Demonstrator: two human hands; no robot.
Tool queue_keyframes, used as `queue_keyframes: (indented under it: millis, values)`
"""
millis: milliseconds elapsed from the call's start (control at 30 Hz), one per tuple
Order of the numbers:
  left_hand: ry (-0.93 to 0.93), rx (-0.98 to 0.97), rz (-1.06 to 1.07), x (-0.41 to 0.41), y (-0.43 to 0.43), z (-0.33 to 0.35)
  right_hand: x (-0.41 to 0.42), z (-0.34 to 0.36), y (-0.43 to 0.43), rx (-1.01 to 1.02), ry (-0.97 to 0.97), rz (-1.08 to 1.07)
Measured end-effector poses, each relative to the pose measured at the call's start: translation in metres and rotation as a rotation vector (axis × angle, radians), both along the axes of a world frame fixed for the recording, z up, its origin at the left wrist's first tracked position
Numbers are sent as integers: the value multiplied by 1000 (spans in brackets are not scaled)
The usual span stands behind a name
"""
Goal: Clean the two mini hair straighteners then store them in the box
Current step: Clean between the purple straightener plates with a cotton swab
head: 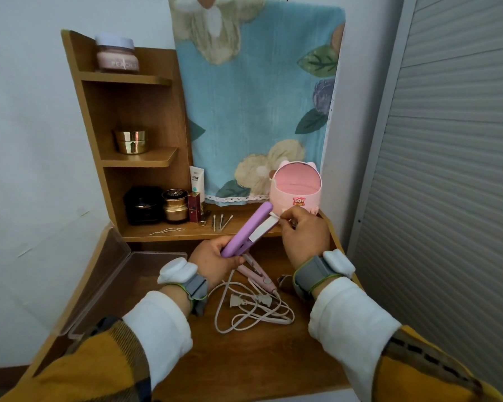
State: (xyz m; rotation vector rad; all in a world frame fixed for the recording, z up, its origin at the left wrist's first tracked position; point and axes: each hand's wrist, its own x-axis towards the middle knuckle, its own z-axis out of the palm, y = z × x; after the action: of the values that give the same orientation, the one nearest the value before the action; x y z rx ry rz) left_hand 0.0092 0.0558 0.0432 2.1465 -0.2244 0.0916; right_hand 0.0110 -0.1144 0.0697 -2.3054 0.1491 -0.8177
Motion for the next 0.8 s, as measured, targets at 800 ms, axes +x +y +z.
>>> queue_keyframes:
  millis: [800]
  values:
    - [260,-394,-19,5,-9,0,-14,-19,21,-174,76,162]
